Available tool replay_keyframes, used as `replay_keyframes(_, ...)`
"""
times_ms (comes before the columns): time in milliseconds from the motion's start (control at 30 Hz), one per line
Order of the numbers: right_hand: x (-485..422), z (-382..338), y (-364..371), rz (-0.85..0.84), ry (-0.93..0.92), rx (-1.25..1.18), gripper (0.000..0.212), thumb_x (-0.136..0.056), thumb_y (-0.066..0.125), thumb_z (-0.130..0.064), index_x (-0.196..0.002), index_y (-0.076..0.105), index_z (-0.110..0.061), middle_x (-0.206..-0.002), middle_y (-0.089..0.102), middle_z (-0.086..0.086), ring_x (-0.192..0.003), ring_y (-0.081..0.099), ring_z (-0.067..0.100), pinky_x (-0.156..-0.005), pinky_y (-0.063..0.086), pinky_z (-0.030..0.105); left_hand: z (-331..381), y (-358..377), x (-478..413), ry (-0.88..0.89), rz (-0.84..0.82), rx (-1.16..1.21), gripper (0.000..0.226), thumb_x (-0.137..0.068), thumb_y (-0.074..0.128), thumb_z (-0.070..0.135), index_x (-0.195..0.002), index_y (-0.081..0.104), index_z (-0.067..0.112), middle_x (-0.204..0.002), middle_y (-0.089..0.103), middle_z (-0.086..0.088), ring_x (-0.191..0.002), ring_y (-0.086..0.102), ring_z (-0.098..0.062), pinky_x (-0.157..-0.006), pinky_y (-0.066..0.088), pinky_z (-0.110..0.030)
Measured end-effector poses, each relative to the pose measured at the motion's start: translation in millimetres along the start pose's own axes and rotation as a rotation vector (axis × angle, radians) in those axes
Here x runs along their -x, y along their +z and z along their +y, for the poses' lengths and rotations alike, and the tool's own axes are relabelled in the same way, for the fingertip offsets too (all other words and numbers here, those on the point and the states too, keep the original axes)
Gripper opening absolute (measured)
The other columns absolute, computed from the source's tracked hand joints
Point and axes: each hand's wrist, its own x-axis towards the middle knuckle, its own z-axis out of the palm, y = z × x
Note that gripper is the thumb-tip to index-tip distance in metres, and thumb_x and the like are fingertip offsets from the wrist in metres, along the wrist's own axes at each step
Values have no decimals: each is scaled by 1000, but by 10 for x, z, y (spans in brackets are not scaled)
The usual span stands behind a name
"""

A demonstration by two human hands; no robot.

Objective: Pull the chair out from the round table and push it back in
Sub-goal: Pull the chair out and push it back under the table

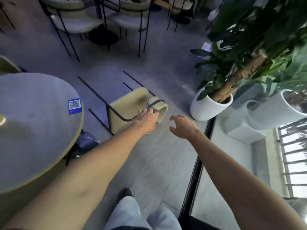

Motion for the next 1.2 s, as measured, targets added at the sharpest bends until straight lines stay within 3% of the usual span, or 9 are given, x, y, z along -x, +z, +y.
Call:
replay_keyframes(233,-1269,829,-232,-32,-57,59,56,-94,57,-41,-145,41,-23,-141,51,7,-127,49,31,-101,45,45,245,13,-1361,-39,-23,5,46,-96,51,33,-140,42,22,-135,50,-14,-127,43,-35,-103,33,-45)
replay_keyframes(533,-3022,1620,50,-105,-293,169,57,-93,59,-37,-142,38,-18,-142,46,9,-129,44,32,-102,42,45,492,668,-3037,-282,24,29,52,-88,62,36,-134,47,17,-137,47,-11,-129,42,-31,-107,35,-43)
replay_keyframes(800,-4235,1725,1192,-158,-365,182,77,-86,68,-37,-149,28,-18,-149,36,7,-135,38,32,-104,41,47,324,1912,-3846,-396,26,-136,84,-88,59,51,-153,27,10,-148,35,-24,-136,32,-42,-115,23,-55)
replay_keyframes(933,-4699,1610,1873,-111,-388,168,91,-83,73,-30,-153,16,-24,-156,23,5,-138,33,36,-107,39,50,61,2525,-4111,-446,60,-159,76,-96,53,43,-156,21,9,-155,30,-24,-143,26,-43,-118,20,-57)
replay_keyframes(1100,-5109,1518,2527,-59,-384,195,98,-84,72,-27,-155,4,-29,-159,11,12,-139,27,42,-103,43,55,-150,3016,-4400,-466,99,-202,85,-94,58,42,-157,15,4,-157,27,-25,-146,24,-41,-120,17,-55)
replay_keyframes(1200,-5324,1528,2730,36,-359,149,89,-89,67,-23,-154,6,-30,-159,12,10,-141,24,42,-103,42,57,-165,3130,-4551,-487,175,-267,67,-97,54,30,-152,28,2,-148,41,-26,-138,37,-43,-116,27,-55)
